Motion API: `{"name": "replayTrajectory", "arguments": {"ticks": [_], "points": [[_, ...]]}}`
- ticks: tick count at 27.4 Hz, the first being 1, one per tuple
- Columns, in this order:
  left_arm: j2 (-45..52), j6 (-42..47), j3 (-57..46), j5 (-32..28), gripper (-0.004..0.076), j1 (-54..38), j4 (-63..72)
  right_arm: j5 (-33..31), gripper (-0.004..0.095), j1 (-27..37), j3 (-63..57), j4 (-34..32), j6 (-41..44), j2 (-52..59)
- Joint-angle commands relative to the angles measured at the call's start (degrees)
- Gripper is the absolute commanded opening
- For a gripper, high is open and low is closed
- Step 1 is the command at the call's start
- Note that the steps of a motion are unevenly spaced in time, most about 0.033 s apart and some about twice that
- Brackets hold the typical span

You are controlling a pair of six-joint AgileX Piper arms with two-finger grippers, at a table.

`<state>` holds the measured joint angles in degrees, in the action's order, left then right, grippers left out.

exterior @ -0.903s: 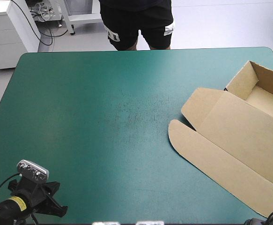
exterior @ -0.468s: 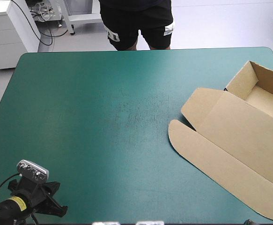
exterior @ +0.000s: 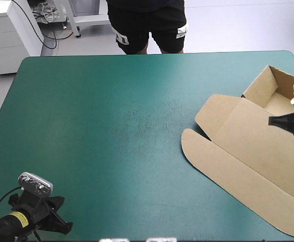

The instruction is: Fold the box

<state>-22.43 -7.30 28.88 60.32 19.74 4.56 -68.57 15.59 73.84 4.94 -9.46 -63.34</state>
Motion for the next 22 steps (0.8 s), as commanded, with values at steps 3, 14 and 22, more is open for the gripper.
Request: {"name": "replayTrajectory", "arguments": {"ticks": [3, 14, 22], "points": [[-0.38, -0.27, 1.34, -2.52, -0.0008, 0.27, 0.98, 2.66, -0.0018, -5.30, -6.85, -0.11, -0.39, 8.43], [-0.38, 0.21, 1.34, -3.22, -0.0008, 0.27, 1.22, 9.10, -0.0020, -13.76, -26.52, 0.00, -2.41, 25.35], [-0.38, 0.21, 1.34, -3.22, -0.0008, 0.27, 1.22, 14.27, -0.0020, -15.84, -42.93, 0.36, -3.44, 34.06]]}}
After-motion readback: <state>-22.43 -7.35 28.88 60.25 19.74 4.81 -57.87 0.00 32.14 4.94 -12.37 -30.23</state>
